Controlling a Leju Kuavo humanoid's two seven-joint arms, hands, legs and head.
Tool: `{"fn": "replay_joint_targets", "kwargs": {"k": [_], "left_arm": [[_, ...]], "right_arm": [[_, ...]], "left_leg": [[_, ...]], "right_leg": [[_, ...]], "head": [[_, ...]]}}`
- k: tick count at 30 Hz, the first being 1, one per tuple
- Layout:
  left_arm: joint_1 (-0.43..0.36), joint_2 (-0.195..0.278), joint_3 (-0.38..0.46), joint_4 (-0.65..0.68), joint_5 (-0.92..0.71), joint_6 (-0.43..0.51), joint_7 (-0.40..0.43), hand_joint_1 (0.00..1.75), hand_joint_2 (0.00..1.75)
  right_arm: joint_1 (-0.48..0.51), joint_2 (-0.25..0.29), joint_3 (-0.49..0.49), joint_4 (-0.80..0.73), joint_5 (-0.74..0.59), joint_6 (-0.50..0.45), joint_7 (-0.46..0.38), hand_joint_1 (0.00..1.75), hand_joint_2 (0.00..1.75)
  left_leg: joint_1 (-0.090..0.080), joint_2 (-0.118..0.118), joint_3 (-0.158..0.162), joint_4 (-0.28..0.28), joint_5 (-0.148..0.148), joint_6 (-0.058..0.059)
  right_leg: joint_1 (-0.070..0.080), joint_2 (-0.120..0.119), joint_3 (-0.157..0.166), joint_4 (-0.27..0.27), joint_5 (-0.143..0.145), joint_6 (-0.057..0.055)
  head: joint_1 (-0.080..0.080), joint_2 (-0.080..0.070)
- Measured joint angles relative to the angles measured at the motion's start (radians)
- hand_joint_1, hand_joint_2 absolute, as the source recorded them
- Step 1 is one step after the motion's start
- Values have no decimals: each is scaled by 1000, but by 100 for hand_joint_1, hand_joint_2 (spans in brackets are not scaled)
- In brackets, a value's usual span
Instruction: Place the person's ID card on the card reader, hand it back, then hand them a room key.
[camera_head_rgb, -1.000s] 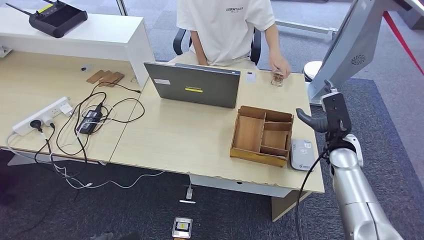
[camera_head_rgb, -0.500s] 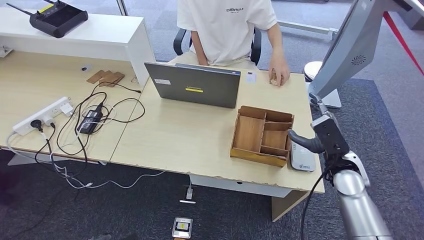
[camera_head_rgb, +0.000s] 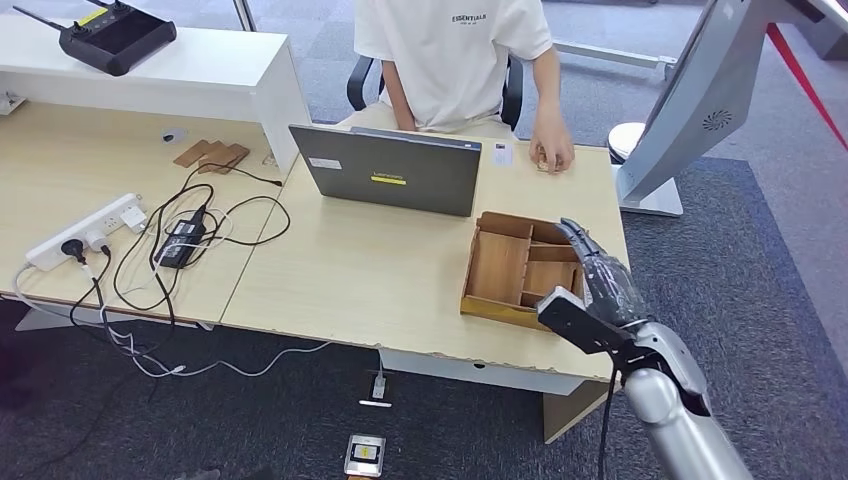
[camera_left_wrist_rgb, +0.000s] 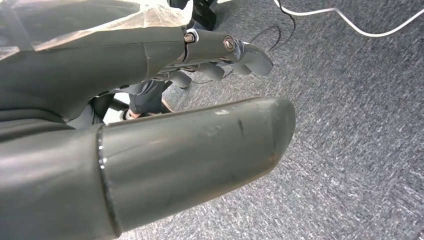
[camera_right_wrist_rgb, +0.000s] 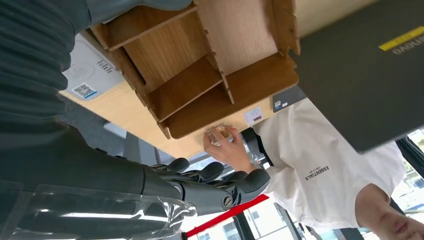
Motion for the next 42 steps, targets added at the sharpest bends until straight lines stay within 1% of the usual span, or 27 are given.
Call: {"fn": "replay_joint_targets", "kwargs": {"k": [4, 12, 17, 20, 23, 26, 29, 35, 42], "left_arm": [[2, 0, 4, 0, 9, 5, 0, 0, 0], [11, 0, 5, 0, 10, 19, -2, 0, 0], [11, 0, 5, 0, 2, 20, 1, 0, 0], [11, 0, 5, 0, -3, 23, 2, 0, 0], [12, 0, 5, 0, -8, 26, 2, 0, 0], [13, 0, 5, 0, -12, 27, 2, 0, 0], [13, 0, 5, 0, -15, 27, 2, 0, 0], [11, 0, 5, 0, -29, 25, 6, 0, 0], [1, -1, 5, 0, -43, 15, 17, 0, 0]], "right_arm": [[19, -5, 38, -2, 60, -24, 13, 0, 175], [41, -3, 83, 1, 95, -61, 30, 0, 175], [47, -1, 98, 11, 133, -106, 51, 0, 175], [48, -1, 106, 21, 206, -162, 83, 0, 175], [54, -1, 112, 43, 307, -257, 116, 0, 175], [65, 0, 118, 72, 352, -328, 126, 0, 175], [77, 3, 122, 99, 363, -363, 130, 0, 175], [83, 8, 129, 149, 368, -392, 135, 0, 175], [82, 8, 131, 189, 356, -401, 134, 0, 175]], "left_leg": [[0, 0, 0, 0, 0, 0], [0, 0, 0, 0, 0, 0], [0, 0, 0, 0, 0, 0], [0, 0, 0, 0, 0, 0], [0, 0, 0, 0, 0, 0], [0, 0, 0, 0, -1, 0], [0, 0, 0, 0, -1, -1], [0, 0, 0, 0, -1, -1], [0, 1, 0, 0, -1, -1]], "right_leg": [[0, 0, 0, 0, 0, 0], [0, 0, 0, 0, 0, 0], [0, 0, 0, 0, 0, 0], [0, 0, 0, 0, 0, 0], [0, 0, 0, 0, 0, 0], [0, 0, 0, 0, 0, 0], [0, 0, 0, 0, 0, 0], [0, 0, -1, 0, 0, 0], [0, 0, 0, 0, 0, 0]], "head": [[0, 0], [0, 0], [0, 0], [0, 0], [0, 0], [0, 0], [0, 0], [0, 0], [0, 0]]}}
